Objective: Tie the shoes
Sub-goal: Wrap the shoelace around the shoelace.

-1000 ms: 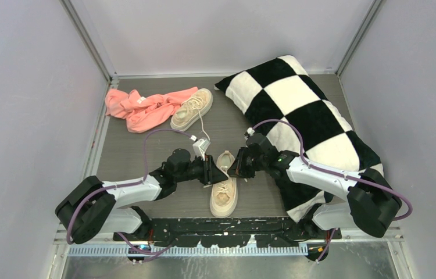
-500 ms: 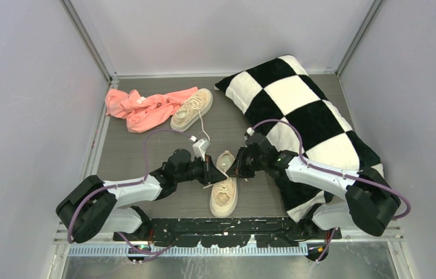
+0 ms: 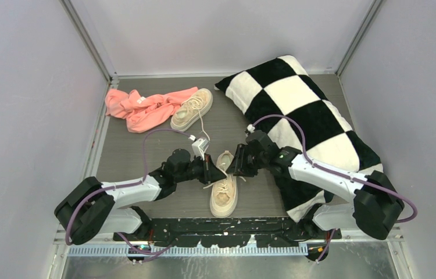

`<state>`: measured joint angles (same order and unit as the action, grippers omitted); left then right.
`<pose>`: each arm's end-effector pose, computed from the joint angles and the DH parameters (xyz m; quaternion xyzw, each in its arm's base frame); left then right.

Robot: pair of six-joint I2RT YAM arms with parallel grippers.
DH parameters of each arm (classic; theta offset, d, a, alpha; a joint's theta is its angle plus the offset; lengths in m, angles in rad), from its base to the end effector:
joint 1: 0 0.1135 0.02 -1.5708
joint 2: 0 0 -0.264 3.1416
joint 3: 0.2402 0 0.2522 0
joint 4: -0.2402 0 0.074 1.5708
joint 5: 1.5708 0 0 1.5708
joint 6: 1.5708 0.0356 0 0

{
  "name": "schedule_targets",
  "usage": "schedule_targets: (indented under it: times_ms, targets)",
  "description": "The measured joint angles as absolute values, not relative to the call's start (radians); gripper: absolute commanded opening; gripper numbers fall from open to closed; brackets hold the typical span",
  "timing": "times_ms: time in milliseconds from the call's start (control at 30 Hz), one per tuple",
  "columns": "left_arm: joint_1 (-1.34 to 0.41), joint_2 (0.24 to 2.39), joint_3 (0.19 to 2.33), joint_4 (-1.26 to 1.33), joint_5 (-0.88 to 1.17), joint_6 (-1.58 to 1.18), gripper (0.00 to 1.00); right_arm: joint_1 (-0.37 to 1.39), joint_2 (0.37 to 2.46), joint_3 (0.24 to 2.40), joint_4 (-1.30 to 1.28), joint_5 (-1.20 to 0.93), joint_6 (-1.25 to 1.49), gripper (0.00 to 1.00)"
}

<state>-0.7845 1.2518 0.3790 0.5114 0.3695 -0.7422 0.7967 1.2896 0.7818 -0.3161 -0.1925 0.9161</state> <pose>0.1614 -0.1793 0.1772 0.1215 0.8063 -0.4955 0.2993 0.1797 0.1935 0.2205 0.0203 0.9272 0.3330 0.1703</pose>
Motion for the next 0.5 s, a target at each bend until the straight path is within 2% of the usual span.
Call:
schedule_targets:
  times_ms: [200,233,333,500]
  targets:
    - [-0.785,1.232,0.379,0.497,0.358,-0.725,0.0,0.782,1.207,0.798,-0.383,-0.125,0.891,0.39]
    - [-0.785,1.23,0.379,0.495,0.357,-0.723,0.0,0.776,1.188,0.798,-0.392,-0.111,0.888,0.4]
    - [-0.785,1.227,0.379,0.487,0.357,-0.72,0.0,0.764,1.153,0.802,-0.398,-0.086,0.877,0.53]
    - [-0.785,1.227,0.379,0.475,0.357,-0.72,0.0,0.763,1.185,0.857,-0.396,-0.097,0.841,0.54]
